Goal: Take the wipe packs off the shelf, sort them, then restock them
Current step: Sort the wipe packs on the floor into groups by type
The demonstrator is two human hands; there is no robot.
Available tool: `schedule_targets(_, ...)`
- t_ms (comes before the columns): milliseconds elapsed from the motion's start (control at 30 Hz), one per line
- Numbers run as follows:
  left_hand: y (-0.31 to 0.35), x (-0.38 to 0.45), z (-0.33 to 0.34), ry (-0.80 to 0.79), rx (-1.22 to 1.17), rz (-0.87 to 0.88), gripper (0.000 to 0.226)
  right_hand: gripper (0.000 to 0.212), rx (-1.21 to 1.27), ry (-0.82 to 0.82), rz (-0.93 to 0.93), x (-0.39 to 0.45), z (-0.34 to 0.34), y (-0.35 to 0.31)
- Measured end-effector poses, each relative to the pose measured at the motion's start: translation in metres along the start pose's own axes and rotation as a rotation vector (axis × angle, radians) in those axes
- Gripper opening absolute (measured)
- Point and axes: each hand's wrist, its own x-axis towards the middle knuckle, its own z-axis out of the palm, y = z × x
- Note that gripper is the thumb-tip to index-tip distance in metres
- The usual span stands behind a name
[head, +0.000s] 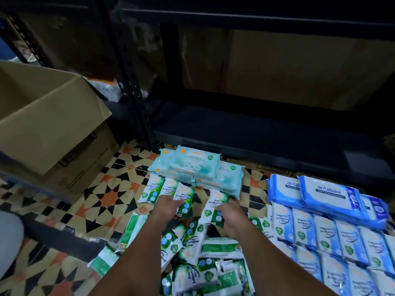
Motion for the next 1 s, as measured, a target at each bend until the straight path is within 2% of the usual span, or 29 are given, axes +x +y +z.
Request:
schedule_targets(100, -0.003, 0.01, 0.005, 0.003, 0.129, -0.005, 0.017, 0.036, -0.017, 0.038, 0.01, 0.029, 0.012, 0.008)
schedule_targets(133, -0.003, 0.012, 0.007, -0.006, 0.168, 0.014, 0.012, 0.046, -0.036, 0.053, -0.001, 0.045, 0.015, 0.015)
schedule_targets(200, -0.006, 0.019, 0.013, -0.02, 0.235, 0.097, 0.011, 0.057, -0.075, 0.095, -0.026, 0.092, 0.017, 0.037)
schedule_targets(333, -0.018, 0.03, 0.02, 0.023, 0.379, 0.267, 0.01, 0.055, -0.188, 0.147, -0.099, 0.051, 0.03, 0.022)
schedule_targets(433, -0.031, 0.035, 0.022, 0.137, 0.543, 0.321, 0.043, 0.053, -0.219, 0.208, -0.143, 0.057, 0.036, 0.029)
schedule_targets(533, -0.035, 0.03, 0.02, 0.292, 0.86, 0.445, 0.05, 0.055, -0.269, 0.246, -0.209, 0.062, 0.044, 0.035)
schedule_targets(600, -0.037, 0.03, 0.019, 0.323, 0.974, 0.475, 0.053, 0.056, -0.359, 0.267, -0.244, 0.064, 0.048, 0.038)
schedule_targets(667, -0.039, 0.034, 0.018, 0.328, 0.992, 0.457, 0.055, 0.057, -0.438, 0.297, -0.277, 0.063, 0.052, 0.037)
schedule_targets(733, -0.039, 0.039, 0.016, 0.311, 0.99, 0.463, 0.047, 0.059, -0.514, 0.333, -0.3, 0.063, 0.053, 0.036)
schedule_targets(800, -0.042, 0.046, 0.014, 0.231, 0.947, 0.485, 0.044, 0.061, -0.573, 0.359, -0.318, 0.064, 0.052, 0.037)
schedule_targets(900, -0.047, 0.056, 0.009, 0.138, 0.855, 0.511, 0.043, 0.066, -0.579, 0.346, -0.32, 0.064, 0.05, 0.038)
schedule_targets(1000, -0.05, 0.061, 0.005, 0.117, 0.788, 0.526, 0.042, 0.067, -0.595, 0.31, -0.363, 0.065, 0.049, 0.038)
